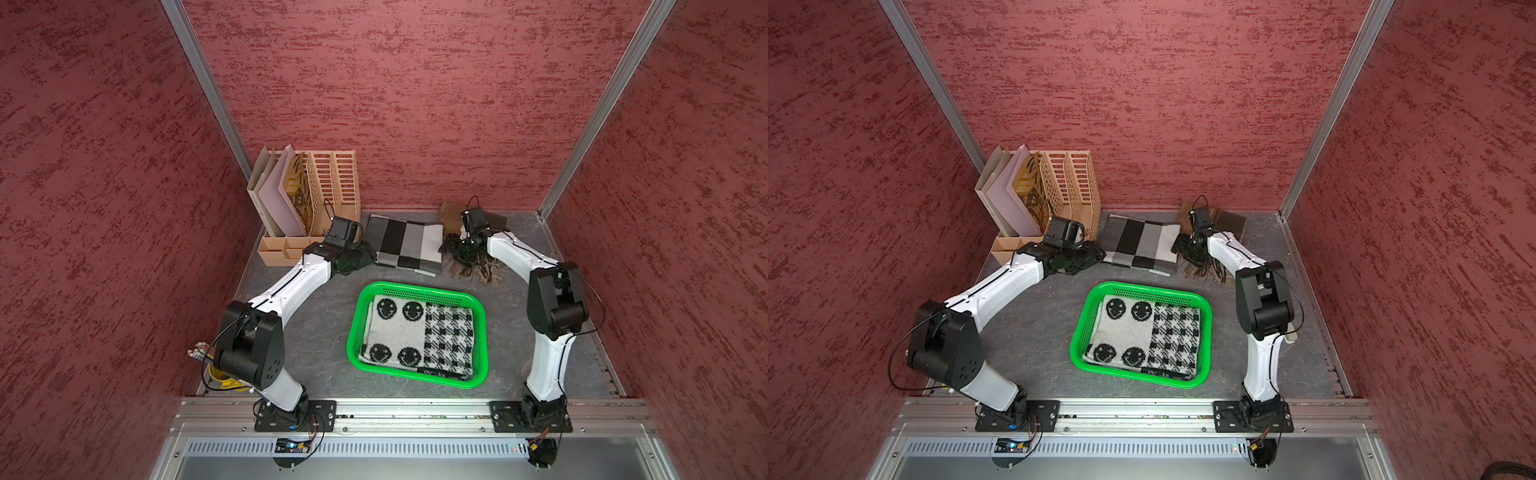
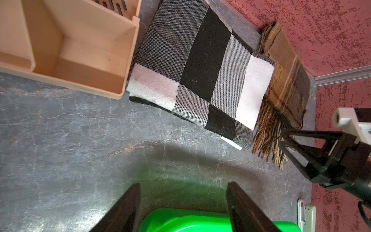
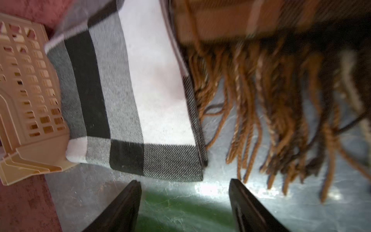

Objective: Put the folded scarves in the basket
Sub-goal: Pick up the scarf at the center of the board.

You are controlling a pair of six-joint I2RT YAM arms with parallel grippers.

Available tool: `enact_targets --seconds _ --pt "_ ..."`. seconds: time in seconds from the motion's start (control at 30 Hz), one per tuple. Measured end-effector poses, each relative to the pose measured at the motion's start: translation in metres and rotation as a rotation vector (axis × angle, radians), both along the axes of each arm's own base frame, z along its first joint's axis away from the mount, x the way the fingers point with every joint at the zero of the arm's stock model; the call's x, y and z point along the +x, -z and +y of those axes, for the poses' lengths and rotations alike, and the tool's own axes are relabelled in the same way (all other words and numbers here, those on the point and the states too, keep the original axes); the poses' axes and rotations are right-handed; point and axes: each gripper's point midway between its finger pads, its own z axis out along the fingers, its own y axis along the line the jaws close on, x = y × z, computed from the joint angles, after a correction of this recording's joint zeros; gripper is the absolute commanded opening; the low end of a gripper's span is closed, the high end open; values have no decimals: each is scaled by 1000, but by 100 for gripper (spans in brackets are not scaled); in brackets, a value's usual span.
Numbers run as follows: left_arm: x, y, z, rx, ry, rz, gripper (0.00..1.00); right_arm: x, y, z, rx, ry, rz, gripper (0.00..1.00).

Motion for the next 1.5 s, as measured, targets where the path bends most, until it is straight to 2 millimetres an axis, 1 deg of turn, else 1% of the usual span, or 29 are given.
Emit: enact_targets --seconds 0.1,0.17,0.27,0.37,0.43,0.53,0.63,0.67,0.7,0.83,0.87,0.9,0.97,1.07,1.1,1.13,1.17,1.3,1.43,1.5 --pt "1 -2 -2 -8 6 -7 70 18 -8 -52 -11 103 -26 84" --pt "1 -3 -3 -12 9 -9 70 26 -11 -90 -22 175 -34 85" --pt "1 -4 -6 -19 18 -12 70 39 -13 -138 -29 263 -46 84" --pt "1 -5 -9 -28 26 -15 70 53 -4 -169 -34 310 -43 84" --pt "1 -5 -10 -31 28 -17 70 60 9 -179 -35 320 -26 84" --pt "1 -6 -11 -34 32 -18 69 63 36 -186 -32 317 21 84" --pt "1 -6 -12 -38 38 -19 69 58 58 -187 -26 310 69 83" --pt "0 -6 -13 -39 40 -18 69 56 62 -187 -22 306 77 82" --pt "0 -6 -14 -42 42 -18 69 57 61 -186 -15 299 73 80" --pt "0 -7 -15 -48 50 -19 68 59 63 -175 33 265 70 69" --pt "0 -7 -15 -49 51 -20 67 61 62 -172 38 258 65 65" --pt "0 -7 -15 -49 51 -21 67 61 63 -170 46 255 62 59" --pt "1 -8 -16 -51 52 -24 66 60 66 -166 58 255 54 43" --pt "1 -9 -18 -53 56 -32 65 54 71 -164 71 277 50 21" --pt "1 -9 -20 -54 59 -33 65 51 72 -163 70 288 56 12" --pt "1 -10 -21 -54 63 -34 65 47 74 -164 65 296 62 5" --pt "0 -10 -23 -55 67 -35 65 43 74 -165 55 300 65 0" --pt "0 -18 -37 -59 100 -54 65 23 65 -167 2 304 69 0" --pt "1 -29 -62 -68 155 -81 65 -10 55 -169 -54 291 79 0" --pt "1 -31 -75 -71 181 -86 65 -29 54 -171 -82 289 90 0"
